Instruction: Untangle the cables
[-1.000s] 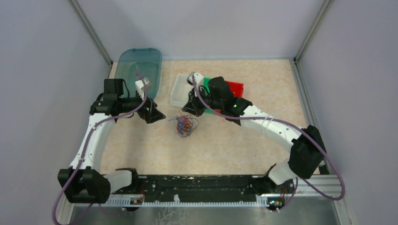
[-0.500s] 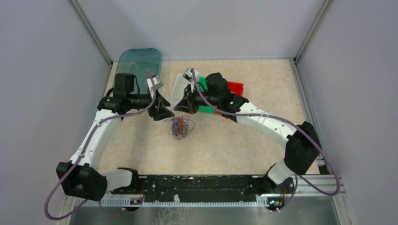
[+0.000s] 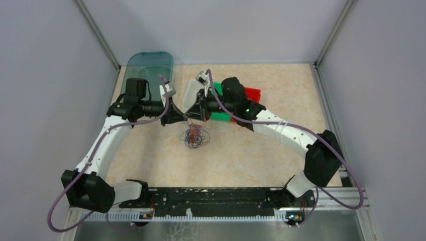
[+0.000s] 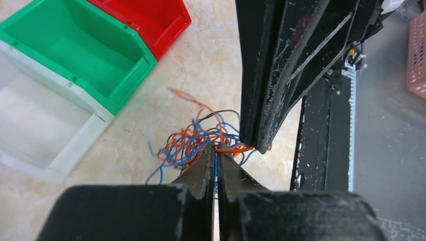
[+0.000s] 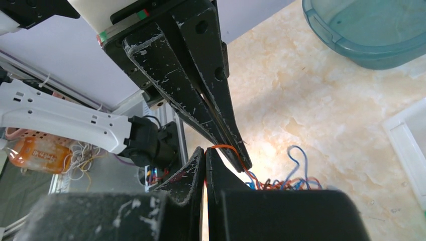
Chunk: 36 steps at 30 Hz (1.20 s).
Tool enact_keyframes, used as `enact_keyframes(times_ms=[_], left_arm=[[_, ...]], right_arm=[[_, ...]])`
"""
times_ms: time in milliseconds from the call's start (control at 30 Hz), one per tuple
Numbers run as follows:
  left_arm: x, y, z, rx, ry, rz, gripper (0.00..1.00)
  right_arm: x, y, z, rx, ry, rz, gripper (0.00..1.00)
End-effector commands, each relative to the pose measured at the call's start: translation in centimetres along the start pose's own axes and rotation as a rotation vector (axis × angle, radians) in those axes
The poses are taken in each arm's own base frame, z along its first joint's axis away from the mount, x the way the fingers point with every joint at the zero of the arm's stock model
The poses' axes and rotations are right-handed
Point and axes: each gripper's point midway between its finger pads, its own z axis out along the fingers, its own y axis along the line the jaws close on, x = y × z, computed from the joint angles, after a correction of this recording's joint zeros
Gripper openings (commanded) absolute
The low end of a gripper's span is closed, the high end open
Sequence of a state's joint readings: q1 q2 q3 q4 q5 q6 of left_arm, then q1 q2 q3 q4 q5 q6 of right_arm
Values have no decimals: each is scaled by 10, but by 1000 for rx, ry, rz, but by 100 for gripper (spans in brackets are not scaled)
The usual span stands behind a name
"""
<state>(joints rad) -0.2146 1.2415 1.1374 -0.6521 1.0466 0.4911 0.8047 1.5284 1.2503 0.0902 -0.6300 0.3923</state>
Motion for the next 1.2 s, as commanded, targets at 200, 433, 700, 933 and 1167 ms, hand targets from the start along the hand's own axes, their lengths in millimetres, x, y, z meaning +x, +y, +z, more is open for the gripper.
enact_keyframes(times_ms=[200, 433, 700, 933, 1167], left_arm=[[-29, -5, -7, -27, -64, 71, 0], [-43, 7, -14, -139, -82, 35, 0], [-52, -19, -21, -65, -80, 15, 0], [-44, -29, -18, -30, -76, -16, 0], [-44, -30, -15, -25, -80, -44, 0]], right_arm=[[-3, -2, -6, 41, -87, -5, 35], [26, -27, -21, 138, -104, 15, 66], [25, -48, -15, 191, -160, 25, 75], [20, -39, 4, 135, -188, 41, 75], [30, -37, 34, 163, -201, 61, 75]])
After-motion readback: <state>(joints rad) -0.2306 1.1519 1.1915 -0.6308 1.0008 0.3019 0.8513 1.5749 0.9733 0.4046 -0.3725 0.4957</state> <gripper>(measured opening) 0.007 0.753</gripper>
